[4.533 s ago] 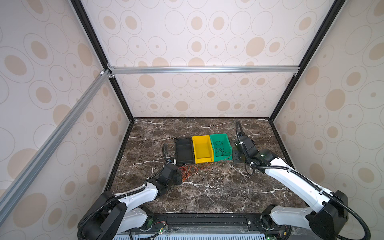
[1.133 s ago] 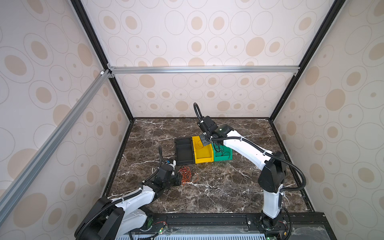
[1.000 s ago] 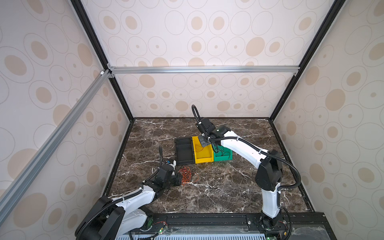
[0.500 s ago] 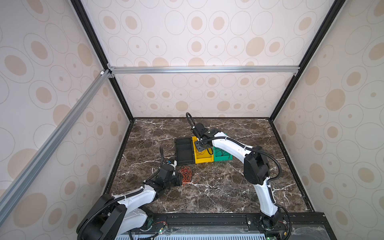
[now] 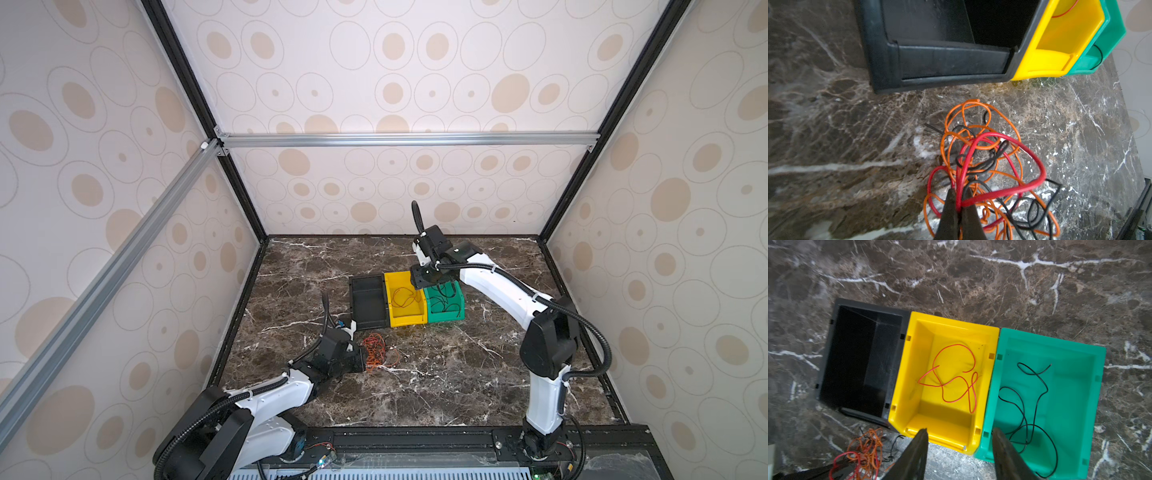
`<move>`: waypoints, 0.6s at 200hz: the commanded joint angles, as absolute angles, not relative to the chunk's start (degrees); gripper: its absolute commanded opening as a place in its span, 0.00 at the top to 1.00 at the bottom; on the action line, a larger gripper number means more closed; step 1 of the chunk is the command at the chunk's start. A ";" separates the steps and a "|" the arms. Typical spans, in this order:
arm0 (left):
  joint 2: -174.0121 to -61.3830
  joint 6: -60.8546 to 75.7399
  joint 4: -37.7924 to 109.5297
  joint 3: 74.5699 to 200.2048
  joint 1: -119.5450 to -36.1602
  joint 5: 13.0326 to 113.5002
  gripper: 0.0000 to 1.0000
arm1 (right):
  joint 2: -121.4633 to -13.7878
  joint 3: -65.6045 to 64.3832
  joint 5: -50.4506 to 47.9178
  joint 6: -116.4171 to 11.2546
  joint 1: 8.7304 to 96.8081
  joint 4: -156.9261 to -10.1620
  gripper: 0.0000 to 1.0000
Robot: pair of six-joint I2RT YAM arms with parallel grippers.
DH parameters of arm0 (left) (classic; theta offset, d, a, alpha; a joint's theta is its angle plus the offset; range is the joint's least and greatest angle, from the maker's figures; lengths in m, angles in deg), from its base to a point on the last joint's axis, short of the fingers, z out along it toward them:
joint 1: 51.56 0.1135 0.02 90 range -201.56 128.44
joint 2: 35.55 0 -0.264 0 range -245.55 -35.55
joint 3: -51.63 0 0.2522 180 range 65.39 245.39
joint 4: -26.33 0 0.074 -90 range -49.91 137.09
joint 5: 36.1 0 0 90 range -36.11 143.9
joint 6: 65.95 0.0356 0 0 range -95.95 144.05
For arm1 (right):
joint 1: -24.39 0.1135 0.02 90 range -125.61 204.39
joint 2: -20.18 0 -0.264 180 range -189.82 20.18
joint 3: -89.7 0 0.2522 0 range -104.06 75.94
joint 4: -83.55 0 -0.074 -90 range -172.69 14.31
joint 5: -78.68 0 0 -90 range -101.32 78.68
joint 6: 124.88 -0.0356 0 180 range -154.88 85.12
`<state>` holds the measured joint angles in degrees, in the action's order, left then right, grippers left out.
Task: Untangle the cables
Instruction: 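Move the right gripper back down to the tangle beside the left gripper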
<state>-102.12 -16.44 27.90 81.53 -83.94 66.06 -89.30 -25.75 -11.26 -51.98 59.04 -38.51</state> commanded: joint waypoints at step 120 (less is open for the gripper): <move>-104.02 -18.04 24.43 85.86 -89.55 66.88 0.87 | -74.48 13.44 17.11 -64.99 64.34 -62.05 0.52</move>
<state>-103.80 -16.66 24.30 83.65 -89.06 68.11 -76.20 11.80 14.42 -63.02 62.30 -57.63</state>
